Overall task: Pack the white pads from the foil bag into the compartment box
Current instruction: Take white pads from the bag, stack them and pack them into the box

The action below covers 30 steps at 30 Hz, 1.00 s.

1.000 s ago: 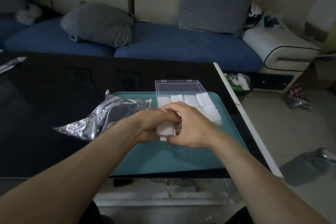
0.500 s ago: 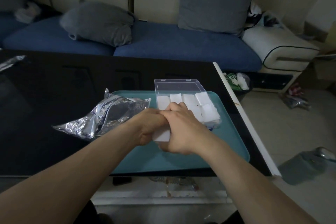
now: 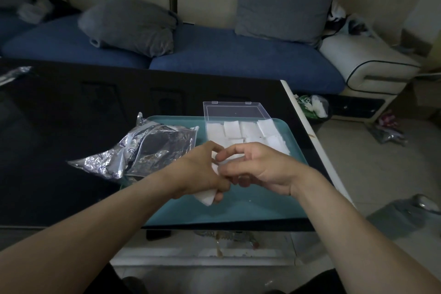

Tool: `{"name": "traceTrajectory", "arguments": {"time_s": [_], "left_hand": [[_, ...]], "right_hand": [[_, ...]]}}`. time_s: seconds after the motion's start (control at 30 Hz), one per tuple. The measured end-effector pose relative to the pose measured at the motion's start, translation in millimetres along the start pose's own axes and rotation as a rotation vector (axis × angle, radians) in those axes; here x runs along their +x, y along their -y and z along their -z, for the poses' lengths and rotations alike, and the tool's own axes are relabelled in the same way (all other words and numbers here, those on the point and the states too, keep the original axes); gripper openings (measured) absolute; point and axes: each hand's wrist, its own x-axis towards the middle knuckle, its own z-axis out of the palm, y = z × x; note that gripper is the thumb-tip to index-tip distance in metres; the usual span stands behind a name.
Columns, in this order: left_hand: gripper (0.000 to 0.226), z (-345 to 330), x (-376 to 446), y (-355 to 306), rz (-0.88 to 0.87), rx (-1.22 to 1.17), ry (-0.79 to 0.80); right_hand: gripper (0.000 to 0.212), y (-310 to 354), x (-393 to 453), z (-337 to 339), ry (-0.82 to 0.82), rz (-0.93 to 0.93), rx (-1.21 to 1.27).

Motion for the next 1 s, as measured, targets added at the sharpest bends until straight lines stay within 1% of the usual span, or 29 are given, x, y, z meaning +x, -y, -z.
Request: {"name": "traceTrajectory", "arguments": {"time_s": [0.07, 0.13, 0.17, 0.23, 0.27, 0.3, 0.4, 0.47, 0.5, 0.53, 0.6, 0.63, 0.7, 0.77, 0.83, 0.93, 1.0], "left_hand": [[0.06, -2, 1, -1, -0.033, 0.04, -0.026], [0.054, -3, -1, -5, -0.048, 0.019, -0.001], [0.049, -2, -2, -7, -0.059, -0.024, 0.025], [0.03, 2, -1, -11, -0.088, -0.127, 0.063], [0.022, 5, 0, -13, -0.098, -0.152, 0.055], [0.018, 6, 3, -13, -0.111, -0.151, 0.029], [0.019, 9, 10, -14, -0.133, -0.138, -0.046], [0.02, 13, 15, -13, -0.131, -0.121, -0.093], [0.026, 15, 18, -11, -0.124, -0.087, -0.135], [0.031, 18, 21, -10, -0.126, -0.003, -0.188], [0.032, 24, 25, -6, -0.18, 0.275, -0.297], [0.03, 26, 26, -6, -0.206, 0.386, -0.339], [0.03, 29, 28, -3, -0.223, 0.503, -0.369], [0.035, 30, 33, 1, -0.229, 0.594, -0.36], [0.038, 33, 39, 6, -0.239, 0.669, -0.319], [0.034, 30, 43, 10, -0.274, 0.791, -0.227], [0.036, 28, 44, 12, -0.271, 0.852, -0.172]], "right_hand": [[0.021, -1, 4, -5, -0.08, 0.016, -0.079], [0.018, -1, 6, -5, -0.129, 0.061, -0.091], [0.018, 0, 7, -3, -0.171, 0.093, -0.087], [0.016, 2, 11, 1, -0.285, 0.15, -0.056], [0.015, 2, 14, 1, -0.335, 0.162, -0.037], [0.014, 3, 16, 0, -0.366, 0.162, -0.027], [0.014, 4, 27, -5, -0.382, 0.148, -0.069], [0.015, 8, 37, -1, -0.456, 0.204, -0.051], [0.017, 11, 43, 5, -0.519, 0.242, -0.027], [0.019, 14, 50, 12, -0.583, 0.275, -0.014], [0.021, 18, 67, 23, -0.668, 0.298, -0.072], [0.021, 18, 77, 25, -0.683, 0.289, -0.139], [0.022, 14, 98, 24, -0.683, 0.25, -0.283], [0.023, 9, 113, 20, -0.668, 0.203, -0.418], [0.024, 4, 125, 17, -0.66, 0.153, -0.548], [0.023, -1, 132, 18, -0.716, 0.119, -0.677], [0.021, -1, 136, 19, -0.756, 0.085, -0.78]]}}
